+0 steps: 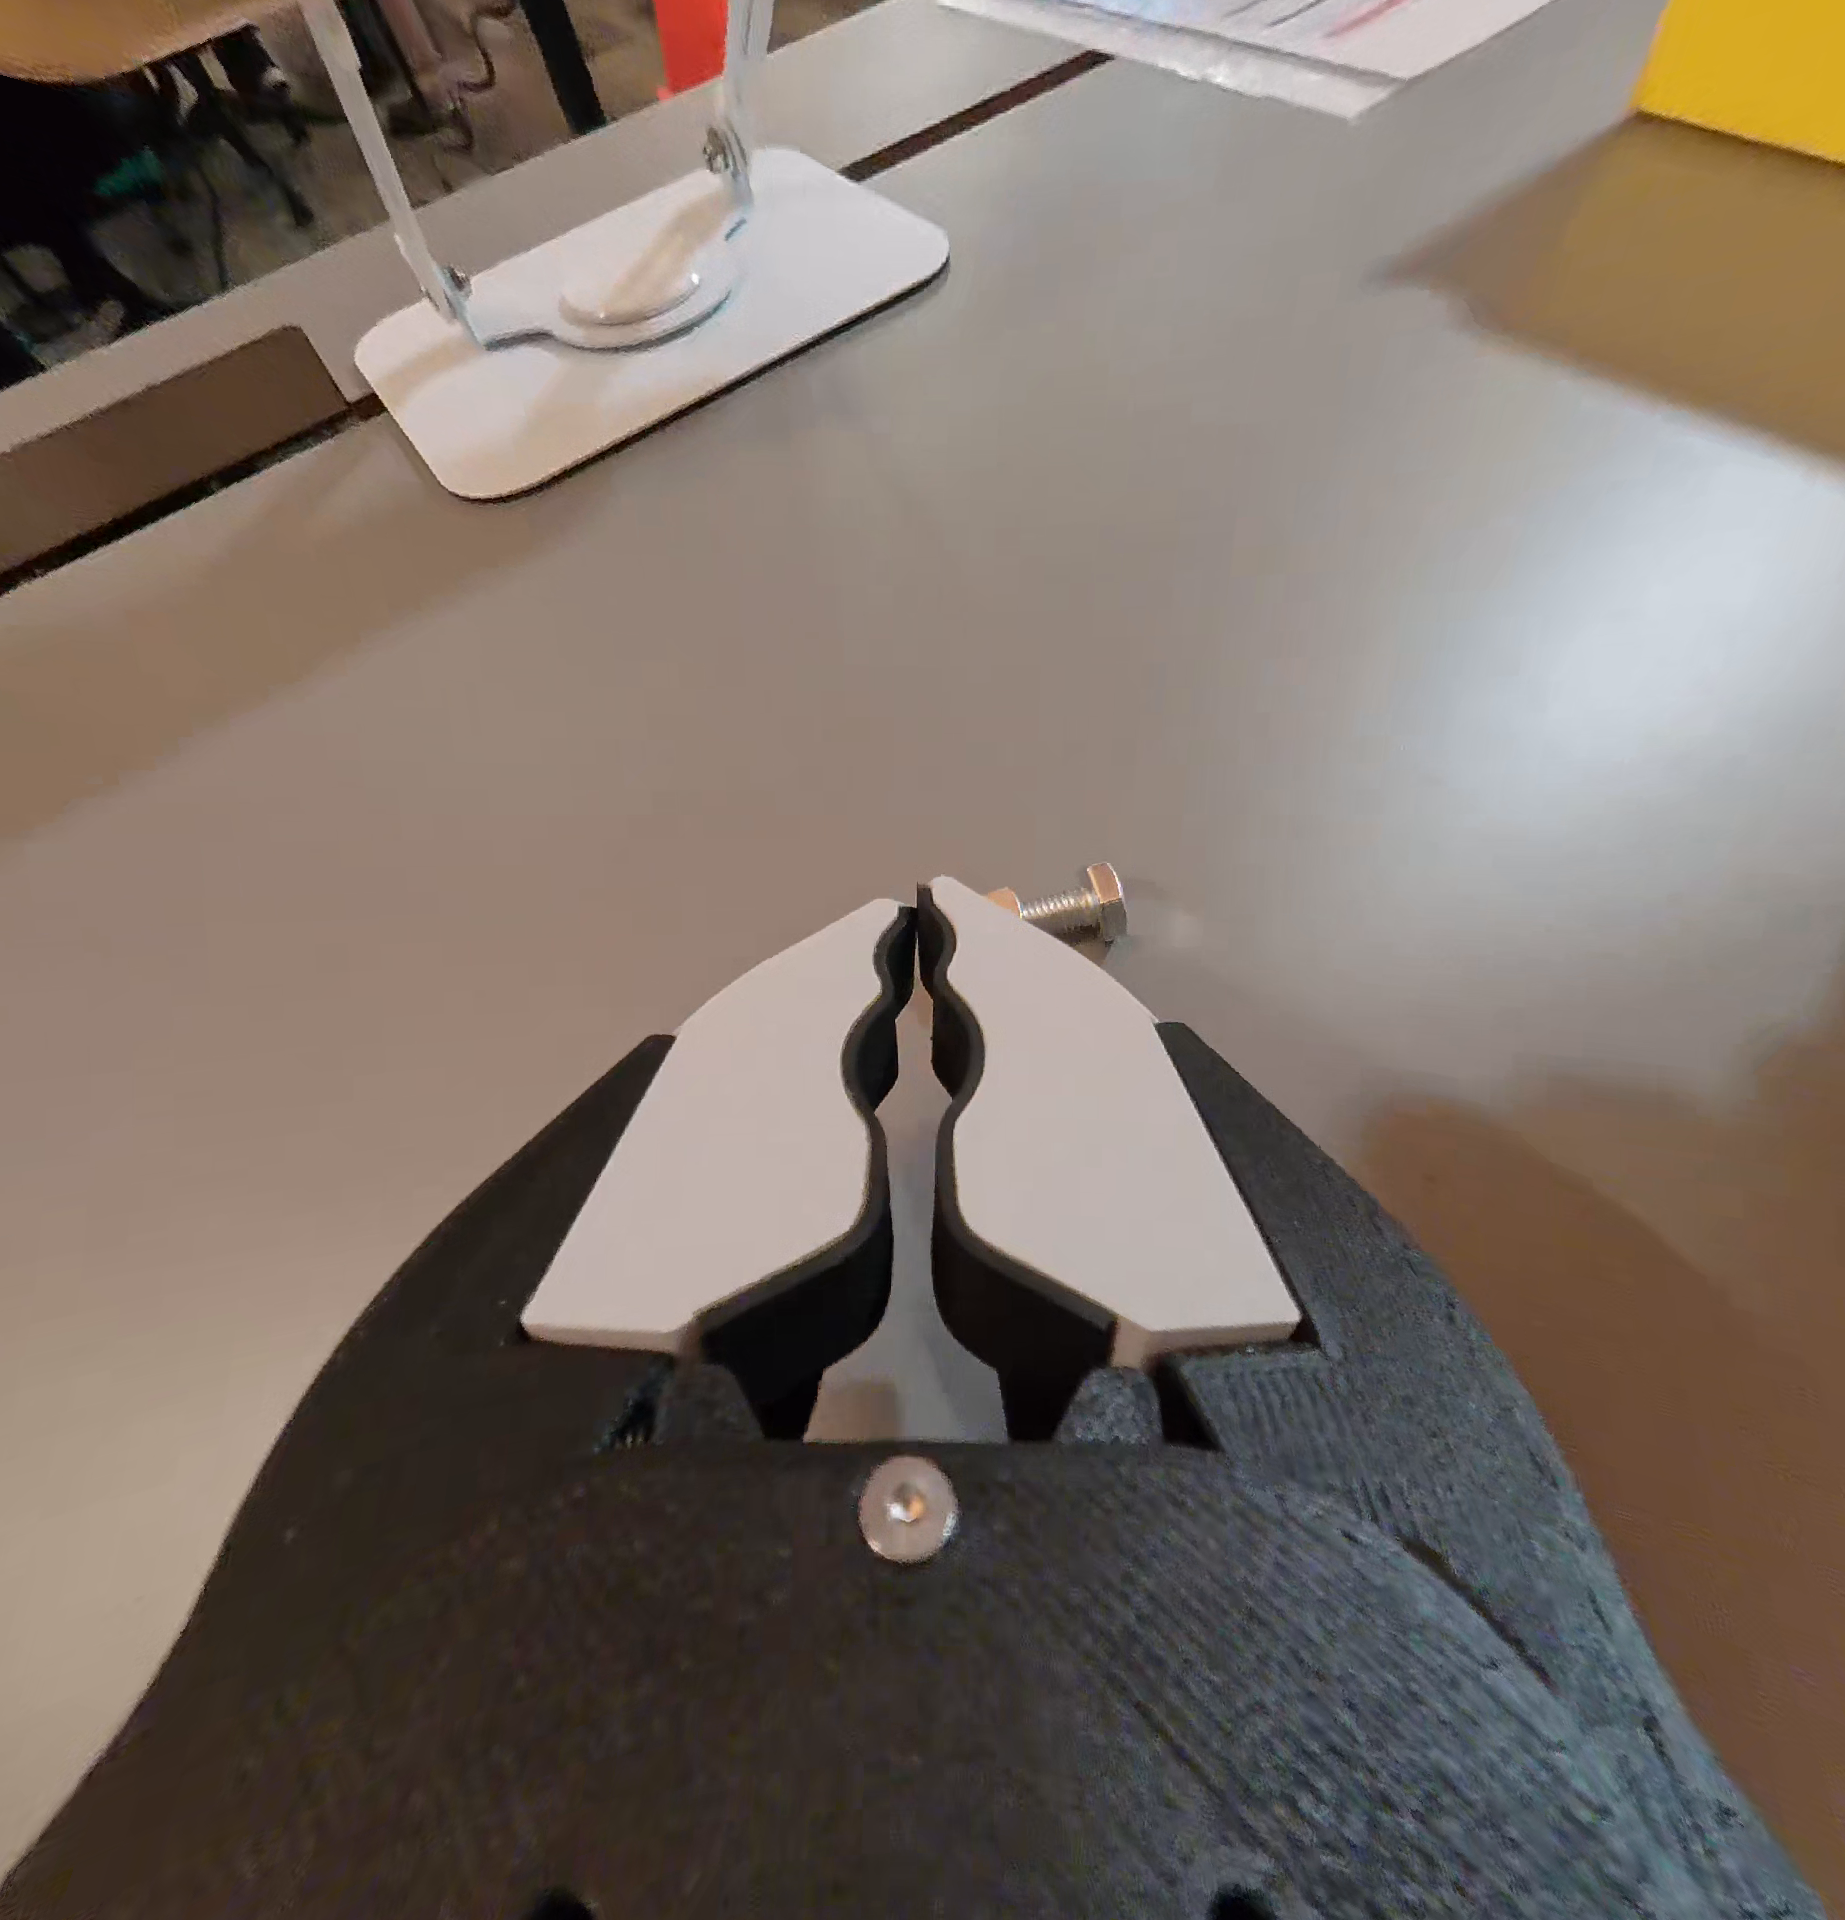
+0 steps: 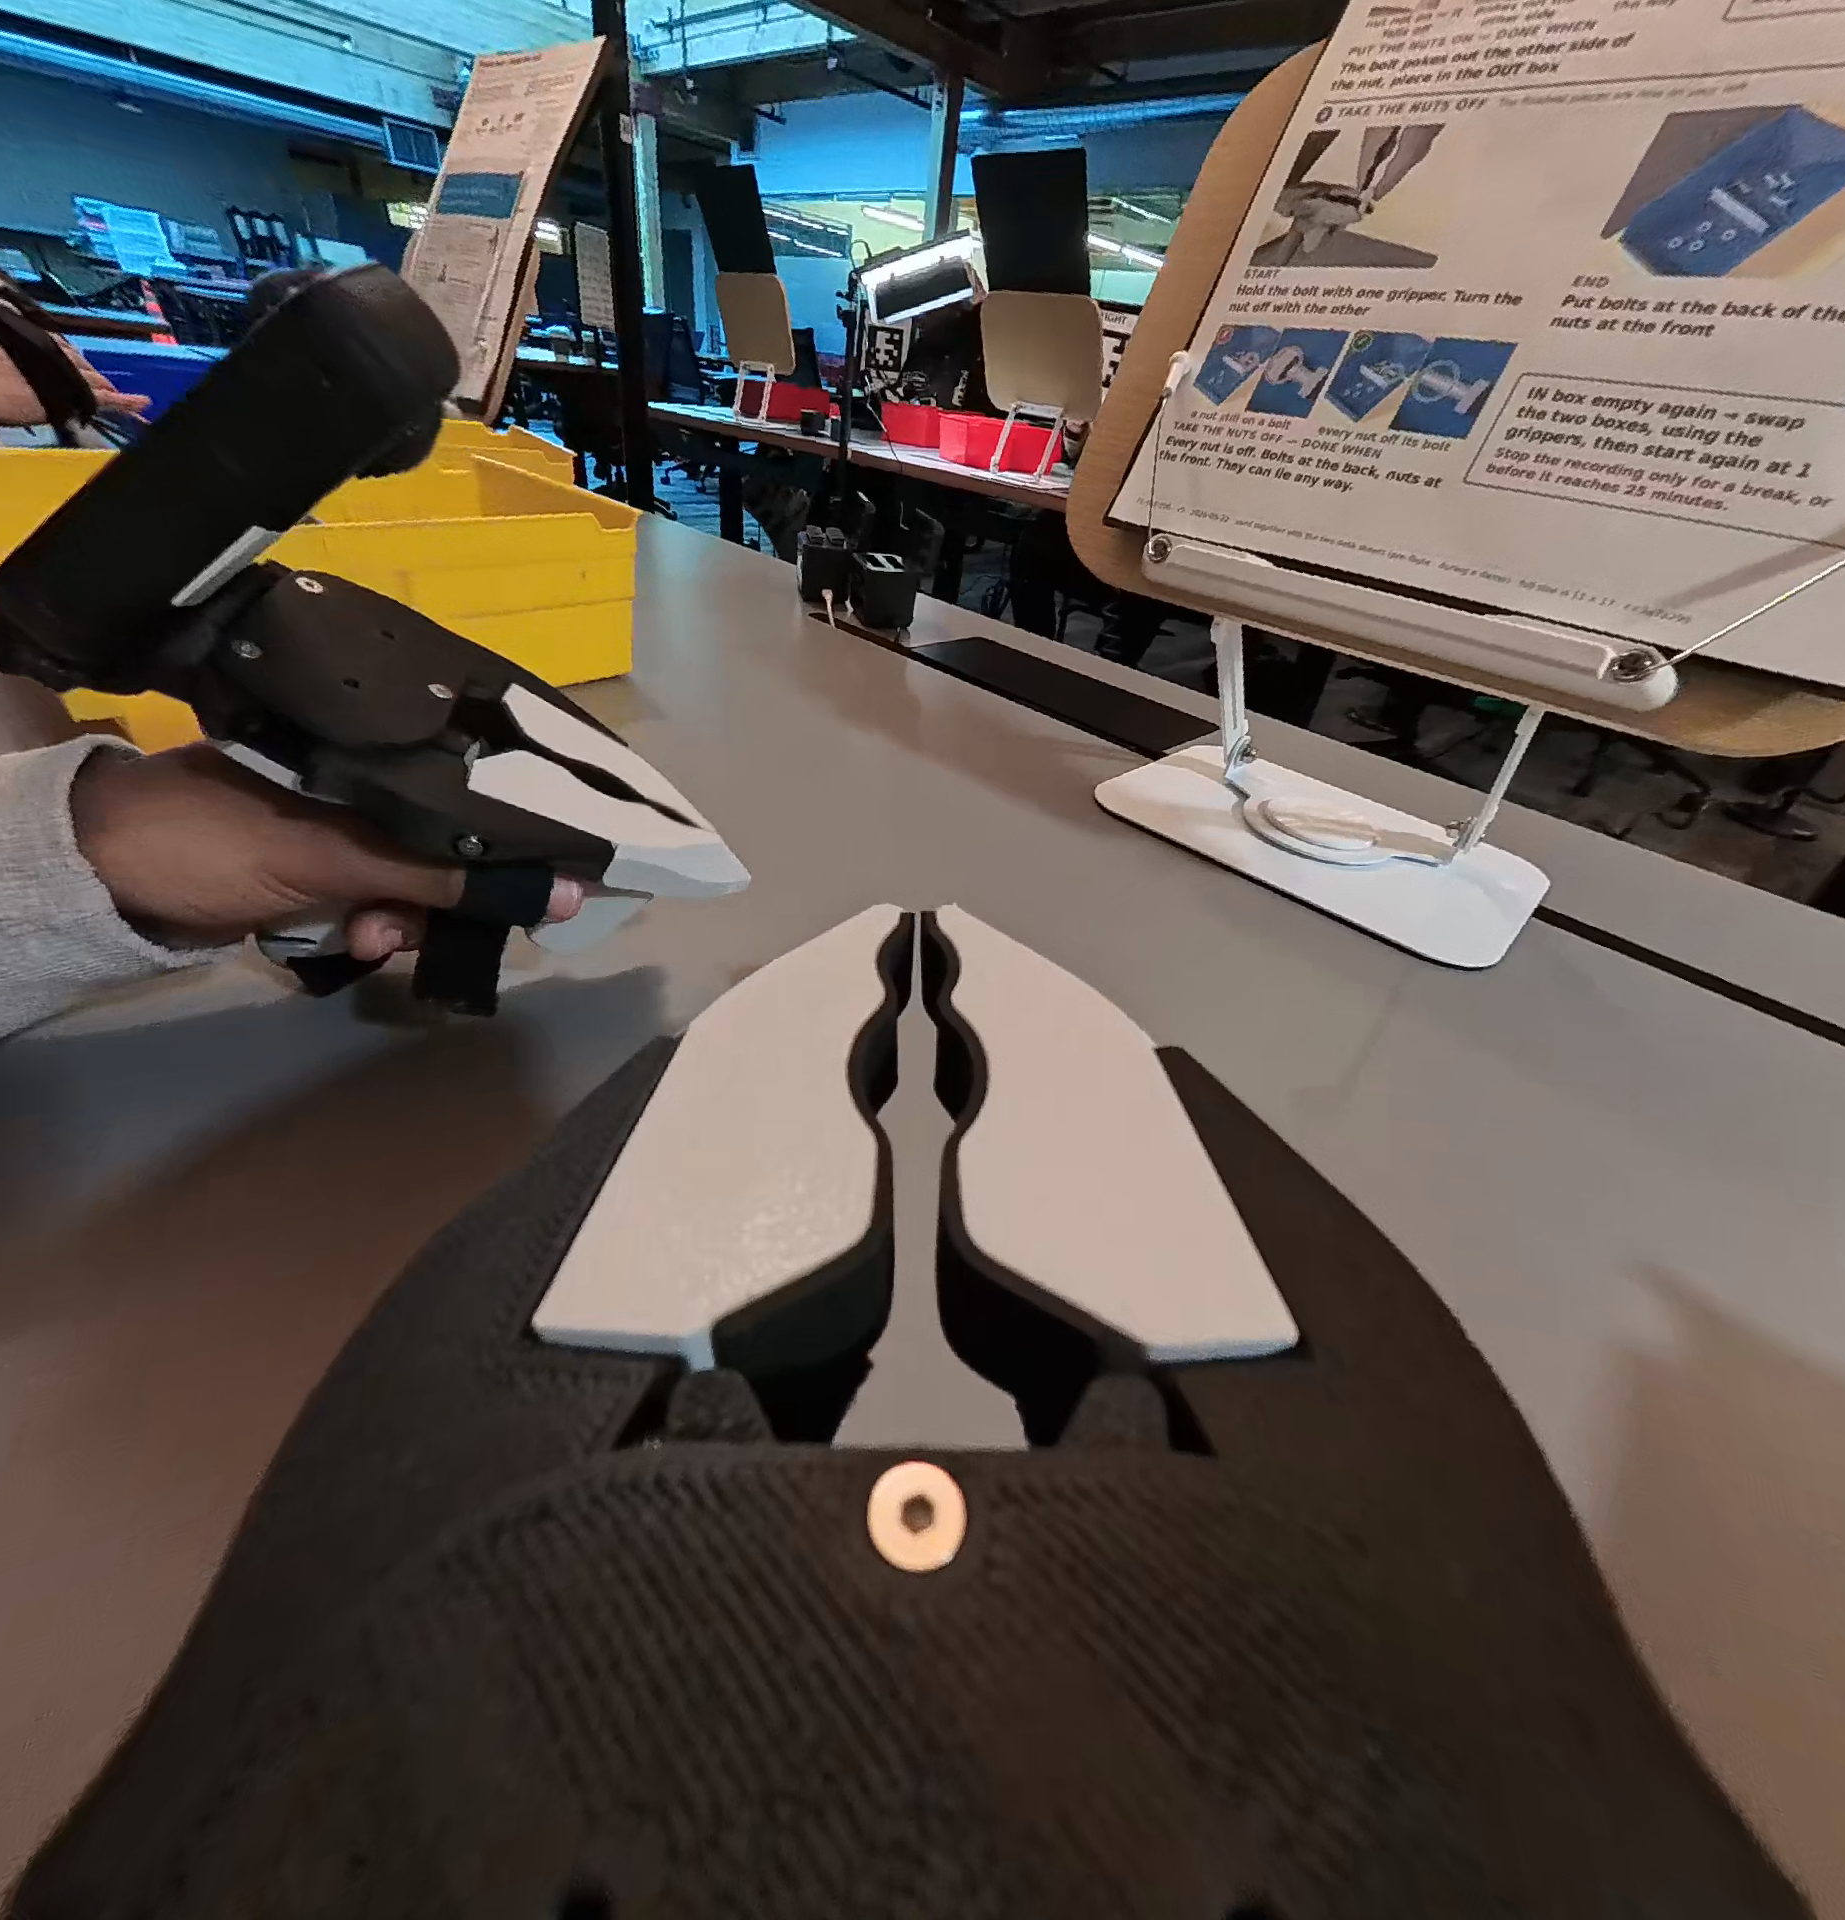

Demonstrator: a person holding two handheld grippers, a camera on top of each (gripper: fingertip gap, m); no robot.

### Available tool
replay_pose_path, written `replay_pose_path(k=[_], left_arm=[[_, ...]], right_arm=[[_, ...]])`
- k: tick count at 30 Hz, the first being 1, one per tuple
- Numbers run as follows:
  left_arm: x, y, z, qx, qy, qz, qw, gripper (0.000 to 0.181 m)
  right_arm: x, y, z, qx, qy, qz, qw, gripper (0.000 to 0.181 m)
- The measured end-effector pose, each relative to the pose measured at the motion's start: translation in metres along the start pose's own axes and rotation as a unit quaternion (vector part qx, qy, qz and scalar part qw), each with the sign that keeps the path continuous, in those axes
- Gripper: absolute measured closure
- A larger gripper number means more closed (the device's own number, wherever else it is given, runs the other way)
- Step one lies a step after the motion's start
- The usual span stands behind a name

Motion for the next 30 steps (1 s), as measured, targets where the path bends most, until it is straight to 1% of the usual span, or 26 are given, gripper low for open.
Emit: replay_pose_path(k=[5,9,11,14,17,25,30], left_arm=[[0.003,-0.011,0.003,0.009,0.019,0.039,0.999,0.171],[0.006,-0.024,0.01,-0.006,0.043,0.104,0.994,0.167],[0.003,-0.033,0.014,-0.002,0.038,0.121,0.992,0.166],[-0.001,-0.042,0.019,0.01,0.039,0.122,0.992,0.163],[0.001,-0.042,0.023,0.005,0.057,0.123,0.991,0.162],[0.005,-0.04,0.029,0.01,0.086,0.115,0.99,0.166],[0.005,-0.039,0.029,0.004,0.086,0.114,0.99,0.172]], right_arm=[[0.002,0.001,0.001,-0.004,0.005,0.0,1.0,0.179],[0.002,0.002,0.002,-0.007,0.007,-0.001,1.0,0.179],[0.002,0.002,0.002,-0.007,0.007,0.0,1.0,0.179],[0.003,0.003,0.003,-0.009,0.008,0.001,1.0,0.178],[0.003,0.003,0.003,-0.009,0.007,0.001,1.0,0.179],[0.004,0.003,0.004,-0.011,0.008,0.004,1.0,0.178],[0.003,0.004,0.004,-0.011,0.007,0.004,1.0,0.178]])
Point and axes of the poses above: each gripper's, where its closed fingertips meet, z out along the fingers, x out of its underside, y = z × x across the jaws, the point moved 5 cm from there along -z, back along the fingers, and after that the axes turned 1 degree about -z, right-handed, at the moved point
